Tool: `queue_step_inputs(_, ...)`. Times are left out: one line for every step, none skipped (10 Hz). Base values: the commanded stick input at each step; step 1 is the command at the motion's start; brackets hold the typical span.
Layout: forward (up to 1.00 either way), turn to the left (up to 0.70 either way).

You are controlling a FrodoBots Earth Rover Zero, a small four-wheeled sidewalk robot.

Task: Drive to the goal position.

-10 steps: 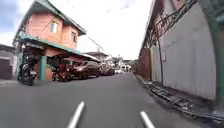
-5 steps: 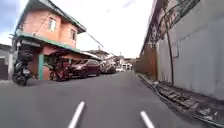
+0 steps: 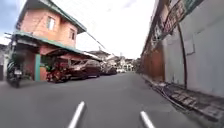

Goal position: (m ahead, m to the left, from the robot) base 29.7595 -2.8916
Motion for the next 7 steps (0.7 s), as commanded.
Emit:
queue_step_inputs(1.00,-0.40)
queue_step_inputs(1.00,-0.40)
queue_step_inputs(1.00,-0.40)
queue_step_inputs(1.00,-0.27)
queue_step_inputs(1.00,0.00)
queue_step_inputs(1.00,0.00)
queue_step_inputs(1.00,0.00)
